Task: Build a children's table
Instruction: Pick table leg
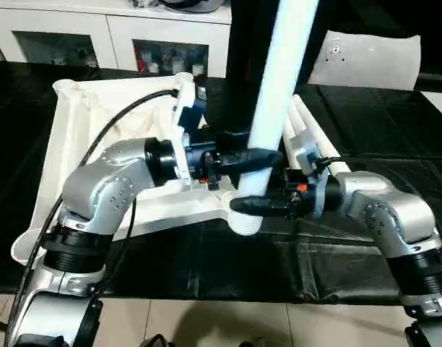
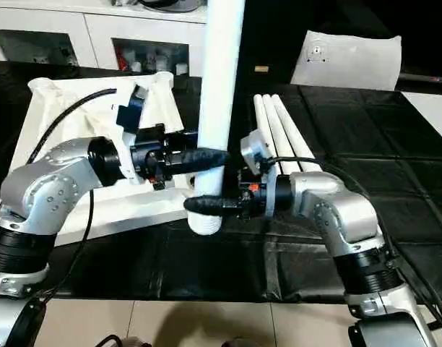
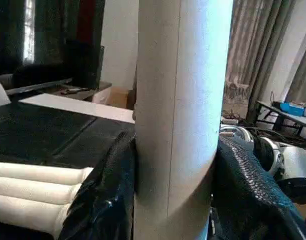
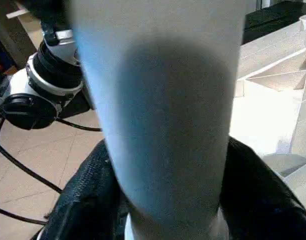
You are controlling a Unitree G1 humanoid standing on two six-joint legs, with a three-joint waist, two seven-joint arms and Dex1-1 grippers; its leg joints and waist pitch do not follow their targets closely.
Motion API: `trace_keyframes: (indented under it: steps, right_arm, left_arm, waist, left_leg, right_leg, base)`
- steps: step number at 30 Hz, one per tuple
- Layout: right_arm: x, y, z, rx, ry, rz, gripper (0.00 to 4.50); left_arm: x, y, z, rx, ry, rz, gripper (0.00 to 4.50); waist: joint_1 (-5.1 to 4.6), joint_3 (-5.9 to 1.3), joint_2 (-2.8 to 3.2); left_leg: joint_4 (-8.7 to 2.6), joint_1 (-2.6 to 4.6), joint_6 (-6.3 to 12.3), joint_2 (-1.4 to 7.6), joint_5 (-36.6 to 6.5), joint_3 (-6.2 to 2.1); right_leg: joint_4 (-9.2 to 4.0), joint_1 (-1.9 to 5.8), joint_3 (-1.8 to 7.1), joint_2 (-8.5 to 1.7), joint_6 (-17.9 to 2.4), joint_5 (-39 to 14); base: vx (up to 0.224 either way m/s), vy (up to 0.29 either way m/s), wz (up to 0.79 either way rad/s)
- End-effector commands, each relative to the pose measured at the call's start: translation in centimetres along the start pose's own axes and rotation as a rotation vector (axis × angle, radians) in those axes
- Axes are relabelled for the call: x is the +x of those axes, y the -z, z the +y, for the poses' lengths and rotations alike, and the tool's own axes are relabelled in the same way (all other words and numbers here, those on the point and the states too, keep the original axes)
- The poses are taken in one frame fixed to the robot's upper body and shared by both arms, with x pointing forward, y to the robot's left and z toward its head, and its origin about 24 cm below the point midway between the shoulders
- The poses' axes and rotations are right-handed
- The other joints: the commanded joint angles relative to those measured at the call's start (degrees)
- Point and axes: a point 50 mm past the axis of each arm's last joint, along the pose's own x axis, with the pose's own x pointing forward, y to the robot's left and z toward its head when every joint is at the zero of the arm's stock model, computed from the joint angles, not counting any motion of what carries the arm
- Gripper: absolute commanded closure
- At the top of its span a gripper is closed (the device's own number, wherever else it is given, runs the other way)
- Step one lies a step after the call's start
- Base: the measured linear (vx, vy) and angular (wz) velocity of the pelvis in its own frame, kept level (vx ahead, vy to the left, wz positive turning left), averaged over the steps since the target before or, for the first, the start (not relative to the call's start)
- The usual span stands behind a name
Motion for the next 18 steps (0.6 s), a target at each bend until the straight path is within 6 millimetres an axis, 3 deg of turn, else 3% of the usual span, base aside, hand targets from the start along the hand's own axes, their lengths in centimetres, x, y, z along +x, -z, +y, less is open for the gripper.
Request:
trace_keyframes:
  steps: [1,6,18]
  right_arm:
    - [0.09,-0.48,-0.12,-0.012,-0.008,0.008,2.17]
    - [0.13,-0.41,-0.1,-0.007,-0.015,0.008,2.48]
    - [0.25,0.18,0.11,0.016,-0.029,-0.002,2.53]
  left_arm:
    - [0.54,-0.69,-0.29,0.035,0.037,0.007,2.65]
    - [0.6,-0.63,-0.2,0.039,0.038,0.012,2.65]
    - [0.78,-0.32,0.05,0.023,0.009,0.05,2.65]
  waist:
    - [0.23,-4.41,-0.55]
    - [0.31,-4.38,-0.5]
    - [0.63,-4.48,-0.27]
  left_leg:
    - [-3.55,0.14,3.4,2.46,1.23,0.12]
    - [-3.57,0.14,3.16,2.46,0.92,0.09]
    - [-3.54,0.15,2.92,2.45,1.01,0.04]
  right_leg:
    - [-3.33,4.05,2.68,-4.3,-13.95,-1.65]
    - [-3.39,4.04,2.66,-4.26,-13.82,-2.05]
    - [-3.29,4.16,2.65,-4.29,-14.14,-1.09]
  base:
    - [0.0,0.0,0.0]
    - [0.0,0.0,0.0]
    - [0.0,0.0,0.0]
